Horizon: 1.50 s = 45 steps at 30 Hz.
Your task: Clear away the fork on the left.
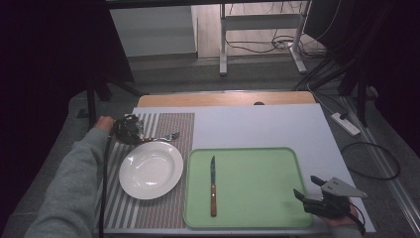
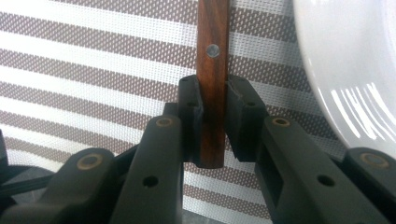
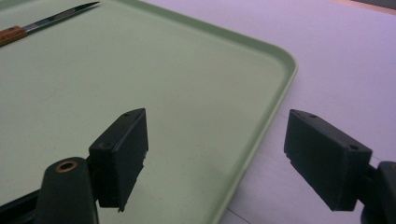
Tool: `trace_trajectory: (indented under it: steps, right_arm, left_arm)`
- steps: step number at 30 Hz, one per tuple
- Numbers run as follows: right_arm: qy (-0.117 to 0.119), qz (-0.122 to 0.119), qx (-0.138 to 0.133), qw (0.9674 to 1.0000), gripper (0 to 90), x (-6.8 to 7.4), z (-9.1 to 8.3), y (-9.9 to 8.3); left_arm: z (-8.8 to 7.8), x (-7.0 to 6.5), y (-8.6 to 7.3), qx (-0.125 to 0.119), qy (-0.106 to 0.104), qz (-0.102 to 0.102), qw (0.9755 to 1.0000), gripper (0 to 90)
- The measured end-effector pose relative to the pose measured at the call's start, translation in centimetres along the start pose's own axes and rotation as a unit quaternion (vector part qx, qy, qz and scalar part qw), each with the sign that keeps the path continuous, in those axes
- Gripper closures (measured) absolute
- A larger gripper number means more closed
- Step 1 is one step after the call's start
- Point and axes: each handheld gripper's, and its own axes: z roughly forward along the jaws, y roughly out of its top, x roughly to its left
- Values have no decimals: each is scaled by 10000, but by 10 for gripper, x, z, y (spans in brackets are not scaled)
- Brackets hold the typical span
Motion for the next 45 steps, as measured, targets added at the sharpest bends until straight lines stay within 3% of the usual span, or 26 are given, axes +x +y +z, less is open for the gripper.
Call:
trace_trajectory:
  steps: [5, 10, 14, 19, 23, 28, 32, 42, 45]
  right_arm:
    - [21, 2, -7, 10000, 218, 0, 0, 0]
    - [47, 3, -13, 10000, 217, -1, 1, 0]
    - [74, 9, -39, 10000, 217, -1, 1, 0]
    - [107, 17, -70, 9999, 218, -1, 0, 0]
    - [119, 36, -94, 9999, 217, -2, -2, 0]
    - [157, 64, -113, 9998, 217, -4, -1, -1]
    - [173, 66, -137, 9997, 217, -4, -2, -1]
    - [195, 82, -172, 9996, 218, -4, -3, 0]
    - [204, 107, -171, 9996, 218, -4, -2, 0]
  left_arm:
    - [-5, -1, -4, -205, 196, -174, 9994, 762]
    - [-12, -3, -8, -417, 160, -362, 9983, 761]
    - [-14, -5, -12, -690, 46, -678, 9953, 761]
    - [-19, -8, -17, -803, 151, -813, 9933, 761]
    - [-24, -11, -22, -1007, 143, -1033, 9894, 761]
    - [-26, -21, -24, -1052, 265, -1107, 9879, 761]
    - [-36, -24, -29, -1178, 363, -1266, 9843, 761]
    - [-56, -41, -21, -1233, 609, -1144, 9839, 761]
    - [-57, -46, -16, -1104, 686, -1150, 9848, 761]
